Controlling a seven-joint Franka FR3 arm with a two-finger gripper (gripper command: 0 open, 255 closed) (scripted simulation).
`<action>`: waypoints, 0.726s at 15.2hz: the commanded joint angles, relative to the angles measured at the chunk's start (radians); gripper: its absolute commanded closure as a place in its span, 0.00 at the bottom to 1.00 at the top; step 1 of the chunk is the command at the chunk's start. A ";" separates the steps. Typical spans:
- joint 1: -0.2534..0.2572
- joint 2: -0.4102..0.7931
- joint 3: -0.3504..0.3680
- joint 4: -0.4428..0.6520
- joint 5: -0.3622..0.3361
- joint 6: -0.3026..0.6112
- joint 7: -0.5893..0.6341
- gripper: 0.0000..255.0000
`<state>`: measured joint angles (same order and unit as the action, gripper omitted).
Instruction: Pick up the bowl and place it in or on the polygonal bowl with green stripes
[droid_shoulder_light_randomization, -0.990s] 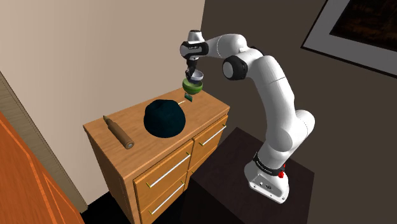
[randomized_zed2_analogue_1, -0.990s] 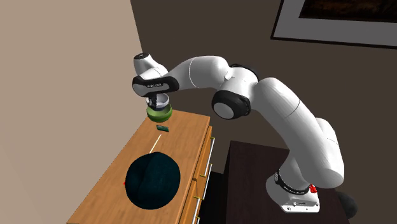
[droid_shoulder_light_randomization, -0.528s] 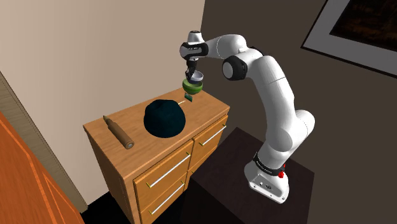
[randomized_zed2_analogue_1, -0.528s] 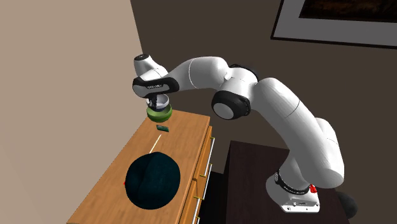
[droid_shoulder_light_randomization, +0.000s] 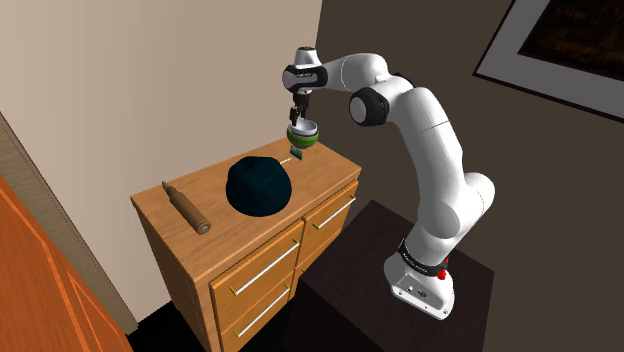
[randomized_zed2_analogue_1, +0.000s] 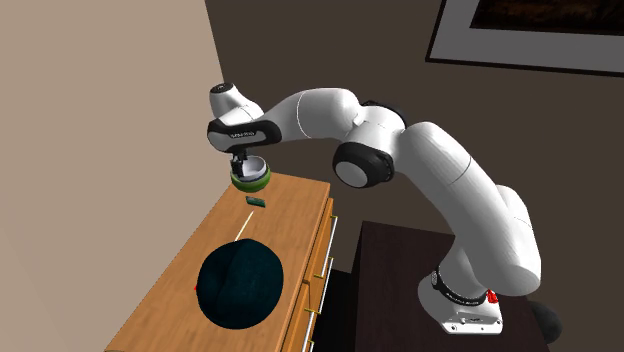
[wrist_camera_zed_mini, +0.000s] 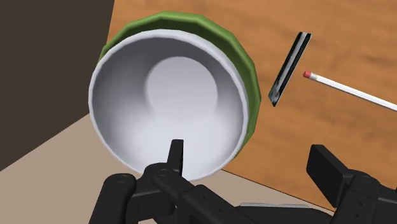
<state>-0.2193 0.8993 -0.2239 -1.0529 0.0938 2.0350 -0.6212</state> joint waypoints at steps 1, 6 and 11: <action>0.004 -0.033 -0.003 -0.005 -0.003 -0.028 0.000 0.00; 0.008 -0.060 -0.006 0.008 -0.007 -0.068 0.002 0.00; 0.008 -0.060 -0.006 0.008 -0.007 -0.068 0.002 0.00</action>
